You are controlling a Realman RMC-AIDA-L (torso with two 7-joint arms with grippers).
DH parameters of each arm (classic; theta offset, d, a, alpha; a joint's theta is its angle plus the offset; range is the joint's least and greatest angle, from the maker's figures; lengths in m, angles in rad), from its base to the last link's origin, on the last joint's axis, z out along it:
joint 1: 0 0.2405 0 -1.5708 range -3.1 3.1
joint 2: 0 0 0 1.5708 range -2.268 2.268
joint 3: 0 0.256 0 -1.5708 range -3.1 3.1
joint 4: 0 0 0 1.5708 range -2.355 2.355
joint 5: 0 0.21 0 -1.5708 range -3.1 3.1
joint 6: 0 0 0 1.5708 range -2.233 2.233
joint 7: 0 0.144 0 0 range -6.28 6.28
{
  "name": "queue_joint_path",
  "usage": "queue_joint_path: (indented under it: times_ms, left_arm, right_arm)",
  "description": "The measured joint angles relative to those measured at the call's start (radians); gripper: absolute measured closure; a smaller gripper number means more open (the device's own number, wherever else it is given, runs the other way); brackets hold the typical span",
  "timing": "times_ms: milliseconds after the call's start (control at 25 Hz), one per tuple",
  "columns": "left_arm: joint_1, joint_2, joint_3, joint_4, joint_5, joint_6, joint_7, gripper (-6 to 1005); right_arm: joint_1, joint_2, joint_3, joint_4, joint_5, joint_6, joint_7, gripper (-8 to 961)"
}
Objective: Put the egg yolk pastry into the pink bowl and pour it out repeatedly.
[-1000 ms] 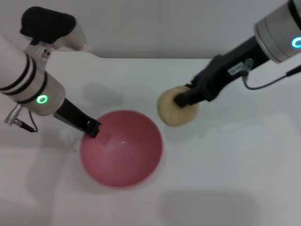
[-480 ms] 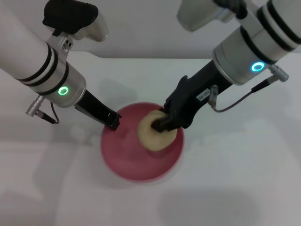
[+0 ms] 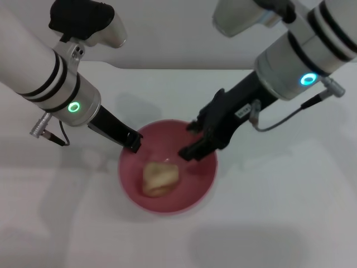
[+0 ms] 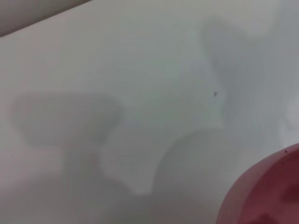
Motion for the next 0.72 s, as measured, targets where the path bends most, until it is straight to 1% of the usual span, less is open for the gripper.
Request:
queue_joint_path:
  times_ms: [40,120,200,280,400,440,480,520,560,600,640,720]
  left_arm:
    - [0.001,0.0,0.0,0.001,0.0,0.004,0.001,1000]
    - [0.009,0.001,0.0,0.009,0.0,0.017,0.004,1000]
    - [0.03,0.001,0.007,0.039,0.0,0.048,0.01,1000]
    - [0.071,0.0,0.034,0.097,-0.001,0.098,0.022,1000]
    - [0.162,0.0,0.112,0.218,-0.002,0.201,0.032,1001]
    - [0.182,0.001,0.131,0.246,-0.004,0.228,0.034,1001]
    - [0.231,0.003,0.178,0.314,-0.002,0.287,0.044,1001]
    - [0.245,0.003,0.19,0.33,-0.003,0.305,0.05,1001]
    - [0.291,0.004,0.228,0.38,0.003,0.362,0.076,1001]
    - [0.325,0.005,0.253,0.41,0.006,0.406,0.101,1001]
    - [0.369,0.005,0.288,0.442,0.009,0.471,0.139,1001]
    - [0.434,0.005,0.346,0.469,0.011,0.58,0.205,1001]
  right_arm:
    - [-0.005,0.0,0.018,-0.011,-0.003,-0.001,0.009,409]
    - [-0.02,-0.003,0.093,-0.042,-0.016,0.0,0.039,353]
    - [-0.038,-0.007,0.19,-0.064,-0.031,0.0,0.062,353]
    - [-0.063,-0.01,0.286,-0.071,-0.039,-0.002,0.063,353]
    - [-0.12,-0.013,0.441,-0.074,-0.041,-0.015,0.031,354]
    - [-0.137,-0.013,0.473,-0.074,-0.041,-0.021,0.017,354]
    - [-0.159,-0.013,0.512,-0.074,-0.041,-0.029,-0.001,354]
    - [-0.182,-0.012,0.55,-0.074,-0.042,-0.038,-0.018,354]
    - [-0.202,-0.011,0.584,-0.073,-0.042,-0.047,-0.033,354]
    - [-0.237,-0.009,0.641,-0.069,-0.041,-0.06,-0.055,354]
    - [-0.237,-0.009,0.641,-0.069,-0.041,-0.06,-0.055,354]
    - [-0.267,-0.007,0.693,-0.061,-0.039,-0.073,-0.073,354]
